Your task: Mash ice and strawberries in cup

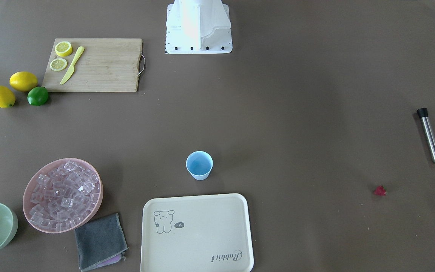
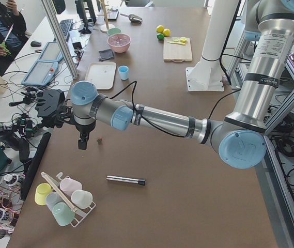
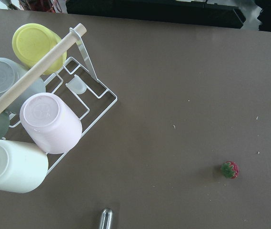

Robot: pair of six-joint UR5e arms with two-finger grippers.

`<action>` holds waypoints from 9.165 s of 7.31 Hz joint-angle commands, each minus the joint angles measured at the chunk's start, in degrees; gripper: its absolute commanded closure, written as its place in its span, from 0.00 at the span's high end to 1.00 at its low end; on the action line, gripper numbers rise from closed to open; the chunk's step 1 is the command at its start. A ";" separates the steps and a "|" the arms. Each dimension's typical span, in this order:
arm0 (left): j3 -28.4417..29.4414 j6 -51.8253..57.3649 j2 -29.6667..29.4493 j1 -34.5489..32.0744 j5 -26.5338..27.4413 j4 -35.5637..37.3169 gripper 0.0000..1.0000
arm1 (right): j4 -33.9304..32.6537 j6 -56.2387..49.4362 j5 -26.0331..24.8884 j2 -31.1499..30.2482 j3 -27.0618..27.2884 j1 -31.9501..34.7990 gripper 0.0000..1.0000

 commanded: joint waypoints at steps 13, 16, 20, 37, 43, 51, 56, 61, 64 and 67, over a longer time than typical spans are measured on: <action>0.12 -0.03 1.59 1.26 0.59 -2.36 0.98 | 24.43 44.76 -21.37 12.07 -21.63 -24.24 1.00; 0.47 -0.03 1.78 1.26 0.59 -3.16 0.98 | 24.43 44.67 -21.37 11.99 -23.83 -25.48 0.99; 0.38 -0.12 1.69 1.34 0.51 -3.16 0.98 | 24.51 44.41 -21.37 11.81 -26.11 -26.27 0.98; 0.82 -0.21 2.13 2.13 0.51 -4.56 0.98 | 23.72 42.56 -20.67 12.59 -11.29 -22.40 0.00; 0.29 -0.47 2.30 5.11 0.51 -9.04 0.98 | 22.84 49.85 -36.63 23.92 -14.33 -38.10 0.00; -1.29 -0.65 6.43 5.39 0.42 -13.00 0.98 | 23.46 41.61 -38.08 32.90 -27.53 -42.44 0.00; -1.38 -0.56 6.96 5.12 0.51 -13.00 0.98 | 23.11 41.24 -35.87 30.98 -26.65 -44.19 0.00; -1.46 -0.64 7.31 5.12 0.42 -13.00 0.98 | 22.84 41.16 -34.30 30.53 -23.32 -44.29 1.00; -1.64 -0.65 7.23 5.04 0.42 -13.09 0.98 | 16.27 39.50 -24.66 29.75 -19.27 -37.55 1.00; -2.86 -0.65 6.79 5.12 0.33 -13.09 0.98 | 16.25 38.69 -13.75 23.96 -16.80 -26.13 1.00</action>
